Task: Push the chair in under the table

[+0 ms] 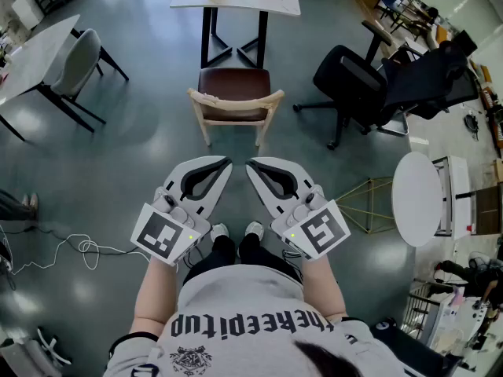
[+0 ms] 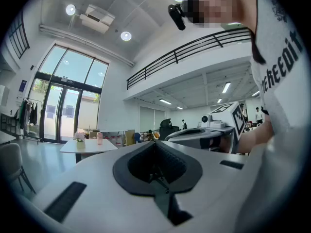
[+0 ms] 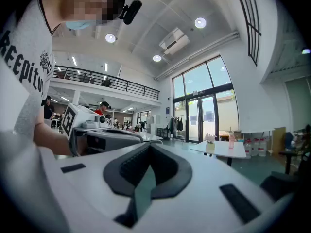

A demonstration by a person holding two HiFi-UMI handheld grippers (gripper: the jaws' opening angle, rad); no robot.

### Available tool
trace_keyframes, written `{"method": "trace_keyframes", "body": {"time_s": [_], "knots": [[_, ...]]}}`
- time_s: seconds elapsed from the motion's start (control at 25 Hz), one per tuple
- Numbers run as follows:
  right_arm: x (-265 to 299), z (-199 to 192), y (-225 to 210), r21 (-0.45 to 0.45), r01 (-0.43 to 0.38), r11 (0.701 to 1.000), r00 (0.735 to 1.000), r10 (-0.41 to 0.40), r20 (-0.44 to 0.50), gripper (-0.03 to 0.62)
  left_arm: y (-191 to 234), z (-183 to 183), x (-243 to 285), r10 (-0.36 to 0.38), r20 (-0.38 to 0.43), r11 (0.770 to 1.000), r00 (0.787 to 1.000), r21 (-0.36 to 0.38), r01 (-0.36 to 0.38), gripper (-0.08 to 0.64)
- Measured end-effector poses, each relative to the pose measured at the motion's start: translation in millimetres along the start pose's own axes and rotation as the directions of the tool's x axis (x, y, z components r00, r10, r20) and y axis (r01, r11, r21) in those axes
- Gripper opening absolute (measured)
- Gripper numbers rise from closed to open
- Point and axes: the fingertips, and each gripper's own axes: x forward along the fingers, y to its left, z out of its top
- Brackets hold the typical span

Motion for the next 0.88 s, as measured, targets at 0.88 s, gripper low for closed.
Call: {"method": "trace_keyframes", "body": {"time_s": [0.88], "knots": [[28,-4,6,0.010,0.038,0.999,0.999,-0.038,-0.016,0.011,30,-4,-10,-0.039,0.002,0.999,0.999,0.005,0.039,0.017]]}}
